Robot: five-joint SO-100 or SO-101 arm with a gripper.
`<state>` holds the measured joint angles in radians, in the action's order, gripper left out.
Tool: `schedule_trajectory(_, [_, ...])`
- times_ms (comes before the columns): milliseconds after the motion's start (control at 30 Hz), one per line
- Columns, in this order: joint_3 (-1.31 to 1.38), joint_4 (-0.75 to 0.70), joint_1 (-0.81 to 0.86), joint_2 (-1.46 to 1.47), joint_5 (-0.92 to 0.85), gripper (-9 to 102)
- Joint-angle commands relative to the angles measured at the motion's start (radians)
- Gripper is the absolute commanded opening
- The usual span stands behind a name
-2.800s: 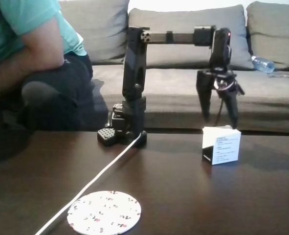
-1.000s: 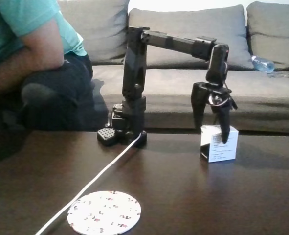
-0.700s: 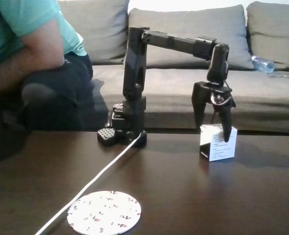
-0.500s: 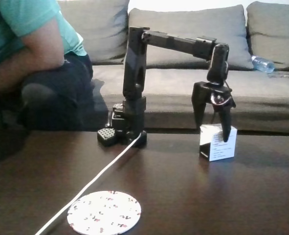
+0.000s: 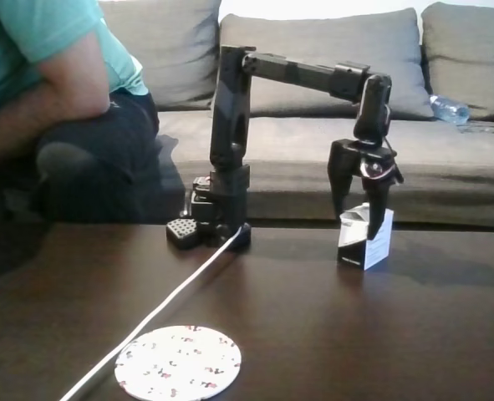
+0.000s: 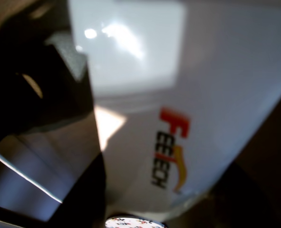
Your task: Grasp a servo box and put it on the zirlivani.
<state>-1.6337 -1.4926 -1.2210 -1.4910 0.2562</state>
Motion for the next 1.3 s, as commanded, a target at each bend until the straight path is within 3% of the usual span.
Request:
schedule_trajectory(0, [0.015, 0.003, -0.006, -0.005, -0.008, 14])
schedule_trajectory(333, [0.034, -0.003, -0.006, -0.023, -0.023, 14])
schedule_trajectory(733, [0.350, -0.149, 0.054, -0.017, -0.049, 8])
schedule_trajectory(1267, [0.584, -0.310, 0.520, -0.023, -0.213, 8])
